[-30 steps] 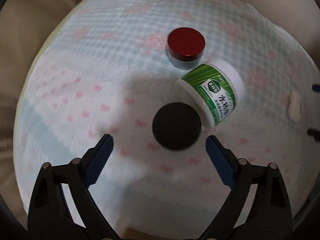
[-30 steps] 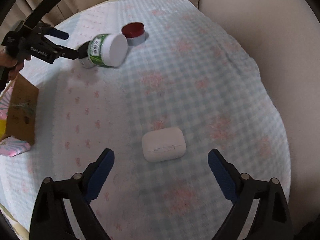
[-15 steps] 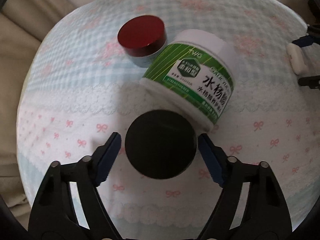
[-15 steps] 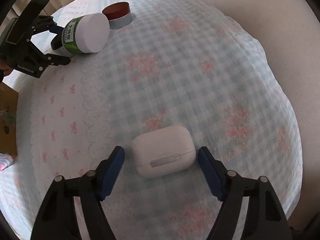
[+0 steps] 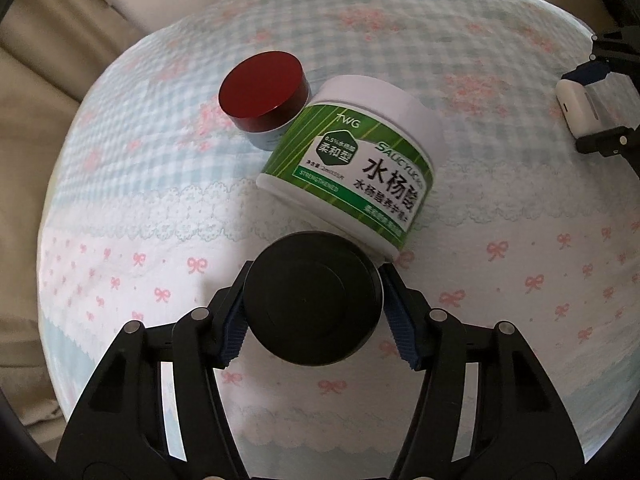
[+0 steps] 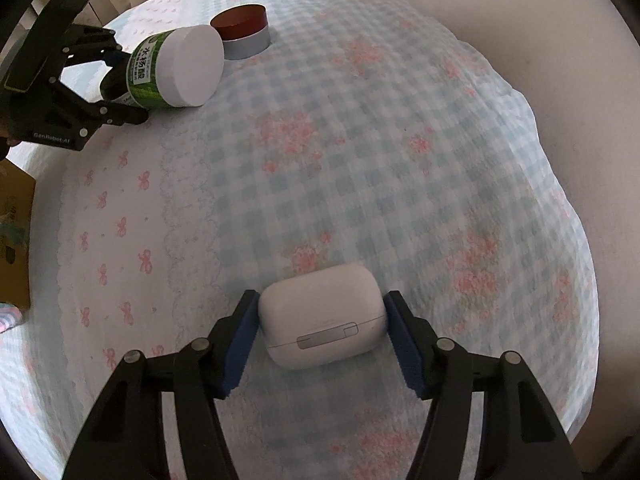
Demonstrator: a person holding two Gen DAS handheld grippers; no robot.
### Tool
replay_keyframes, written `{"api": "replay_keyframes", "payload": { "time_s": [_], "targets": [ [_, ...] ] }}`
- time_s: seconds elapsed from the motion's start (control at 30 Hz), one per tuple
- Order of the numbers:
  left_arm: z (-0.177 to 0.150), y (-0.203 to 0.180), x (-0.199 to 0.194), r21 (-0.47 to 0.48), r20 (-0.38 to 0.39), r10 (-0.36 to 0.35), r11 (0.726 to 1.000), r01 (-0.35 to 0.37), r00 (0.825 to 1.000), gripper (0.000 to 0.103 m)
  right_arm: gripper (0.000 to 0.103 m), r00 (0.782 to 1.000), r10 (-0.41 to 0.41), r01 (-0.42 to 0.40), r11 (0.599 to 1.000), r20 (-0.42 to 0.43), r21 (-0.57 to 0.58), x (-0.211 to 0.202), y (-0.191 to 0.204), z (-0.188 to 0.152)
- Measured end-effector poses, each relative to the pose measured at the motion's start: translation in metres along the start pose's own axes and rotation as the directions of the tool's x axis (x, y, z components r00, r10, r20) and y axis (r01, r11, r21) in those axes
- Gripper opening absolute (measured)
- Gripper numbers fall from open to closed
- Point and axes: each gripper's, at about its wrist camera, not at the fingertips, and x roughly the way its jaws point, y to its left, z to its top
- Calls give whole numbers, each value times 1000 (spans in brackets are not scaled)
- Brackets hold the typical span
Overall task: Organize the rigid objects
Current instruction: 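Grasp the black-lidded jar with the left gripper while the right grasps the white earbud case, then carry the black-lidded jar and earbud case over the cardboard box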
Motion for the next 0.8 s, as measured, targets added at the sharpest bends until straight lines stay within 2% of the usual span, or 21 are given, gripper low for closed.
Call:
{"api": "replay_keyframes", "payload": {
  "time_s": [0.3, 0.47, 0.6, 0.67, 0.77, 0.8],
  "targets": [
    [-6, -1, -52, -123, 4, 29, 992, -28, 1000, 57, 58, 999, 28, -29, 999, 40, 27, -21, -8, 10],
    [-5, 2, -103, -256, 33, 70, 965, -60, 997, 57, 58, 995, 46, -47, 999, 93, 4, -55, -5, 20],
    [-8, 1, -149, -388, 52, 113, 918, -85, 992, 57, 58, 987, 73, -70, 997, 143, -22, -95, 0, 23],
    [-13, -3, -174, -453, 53, 144, 885, -105, 988, 57, 58, 982, 91, -86, 996, 166, -39, -114, 4, 27],
    [-26, -10, -212, -564, 58, 176, 818, -113, 983, 57, 58, 971, 113, -97, 992, 210, -86, -151, 14, 35],
    [-32, -14, -228, -609, 59, 191, 784, -116, 980, 57, 58, 965, 128, -107, 989, 230, -102, -166, 17, 38]
  ]
}}
